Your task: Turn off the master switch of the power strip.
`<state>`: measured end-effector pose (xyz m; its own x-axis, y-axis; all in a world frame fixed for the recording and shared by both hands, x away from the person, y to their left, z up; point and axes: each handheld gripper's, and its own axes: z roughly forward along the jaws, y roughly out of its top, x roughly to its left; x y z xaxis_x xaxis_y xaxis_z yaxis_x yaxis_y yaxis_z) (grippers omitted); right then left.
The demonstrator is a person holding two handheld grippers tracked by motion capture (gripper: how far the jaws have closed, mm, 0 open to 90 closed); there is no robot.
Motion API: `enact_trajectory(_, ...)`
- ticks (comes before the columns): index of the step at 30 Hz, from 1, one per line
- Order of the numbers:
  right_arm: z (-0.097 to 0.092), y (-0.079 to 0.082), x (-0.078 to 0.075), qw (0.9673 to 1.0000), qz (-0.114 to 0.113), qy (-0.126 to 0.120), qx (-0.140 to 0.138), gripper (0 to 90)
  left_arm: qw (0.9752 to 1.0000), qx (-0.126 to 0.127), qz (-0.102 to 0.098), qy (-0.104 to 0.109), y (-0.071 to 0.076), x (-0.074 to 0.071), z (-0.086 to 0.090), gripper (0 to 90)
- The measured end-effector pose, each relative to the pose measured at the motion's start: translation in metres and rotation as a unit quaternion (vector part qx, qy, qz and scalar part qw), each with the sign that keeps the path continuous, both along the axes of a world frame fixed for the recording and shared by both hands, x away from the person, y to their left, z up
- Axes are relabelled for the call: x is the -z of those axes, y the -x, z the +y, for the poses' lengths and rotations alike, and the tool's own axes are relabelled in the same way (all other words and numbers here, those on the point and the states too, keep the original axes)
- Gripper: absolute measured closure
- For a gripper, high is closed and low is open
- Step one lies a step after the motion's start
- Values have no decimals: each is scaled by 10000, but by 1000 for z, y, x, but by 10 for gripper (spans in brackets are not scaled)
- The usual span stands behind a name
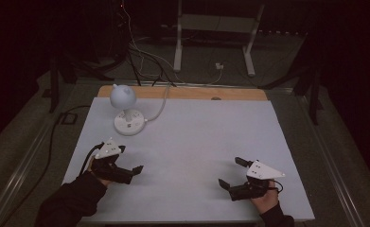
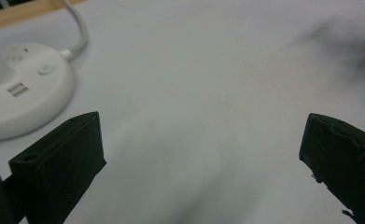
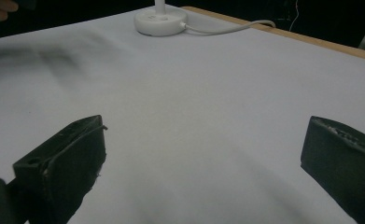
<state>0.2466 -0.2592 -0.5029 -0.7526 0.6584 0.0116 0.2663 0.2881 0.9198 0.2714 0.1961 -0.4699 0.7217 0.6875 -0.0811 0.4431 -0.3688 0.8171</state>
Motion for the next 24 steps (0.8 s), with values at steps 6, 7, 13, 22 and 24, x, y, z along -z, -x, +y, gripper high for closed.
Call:
enact_trajectory(6,0,0,0,10000,0,9,-9,0,9998,165,23,-101,11,11,-2,5)
enact_trajectory(7,0,0,0,10000,4,6,-4,0,9997,192,16,-115,13,12,-2,6)
enact_trajectory(13,0,0,0,10000,5,3,-1,0,9994,289,55,-186,23,23,-2,5)
enact_trajectory(22,0,0,0,10000,-5,27,-6,0,9991,252,77,-335,35,34,6,5)
enact_trajectory(24,0,0,0,10000,-11,41,-12,0,9984,308,88,-469,37,36,8,6)
